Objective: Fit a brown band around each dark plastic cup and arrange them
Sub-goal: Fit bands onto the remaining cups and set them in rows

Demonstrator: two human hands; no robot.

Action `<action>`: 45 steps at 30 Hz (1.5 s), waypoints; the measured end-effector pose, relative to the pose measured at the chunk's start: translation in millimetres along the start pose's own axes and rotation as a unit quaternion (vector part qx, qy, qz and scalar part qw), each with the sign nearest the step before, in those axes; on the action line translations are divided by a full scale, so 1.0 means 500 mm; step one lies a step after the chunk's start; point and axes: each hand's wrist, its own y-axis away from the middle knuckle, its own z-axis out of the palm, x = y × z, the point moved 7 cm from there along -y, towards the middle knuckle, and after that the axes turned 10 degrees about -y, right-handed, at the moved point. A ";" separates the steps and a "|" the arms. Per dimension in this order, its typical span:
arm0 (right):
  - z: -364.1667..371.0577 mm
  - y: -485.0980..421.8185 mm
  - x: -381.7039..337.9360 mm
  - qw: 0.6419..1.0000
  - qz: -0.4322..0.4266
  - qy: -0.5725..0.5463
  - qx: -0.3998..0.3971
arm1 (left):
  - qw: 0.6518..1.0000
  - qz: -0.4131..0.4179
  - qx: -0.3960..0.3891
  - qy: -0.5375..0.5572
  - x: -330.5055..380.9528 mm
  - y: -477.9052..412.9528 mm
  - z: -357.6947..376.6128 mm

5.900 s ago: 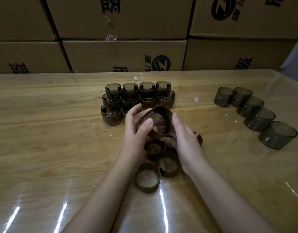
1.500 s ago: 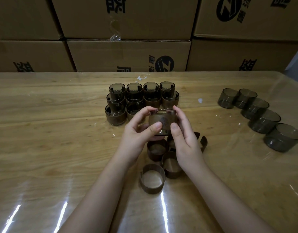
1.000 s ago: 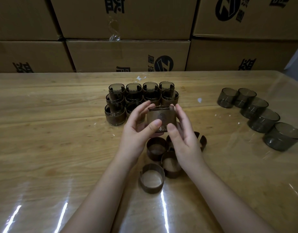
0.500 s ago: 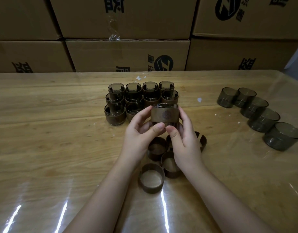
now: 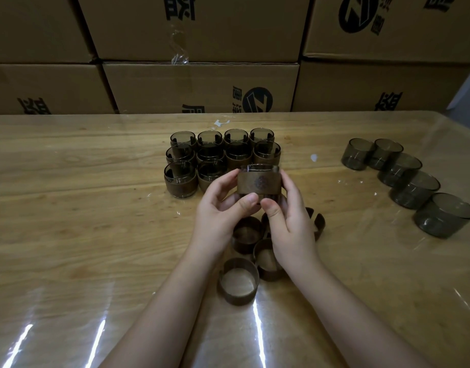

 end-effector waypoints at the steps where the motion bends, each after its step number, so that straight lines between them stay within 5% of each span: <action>1: 0.001 0.000 0.001 1.000 0.002 -0.002 0.000 | 1.000 -0.001 0.000 0.001 0.000 0.000 0.000; 31: -0.009 -0.010 0.023 0.997 0.014 -0.074 0.004 | 0.999 -0.008 0.004 -0.052 -0.052 -0.014 -0.029; 45: -0.008 -0.014 0.041 0.999 0.012 0.041 -0.013 | 0.996 -0.042 0.041 -0.069 -0.073 -0.021 -0.044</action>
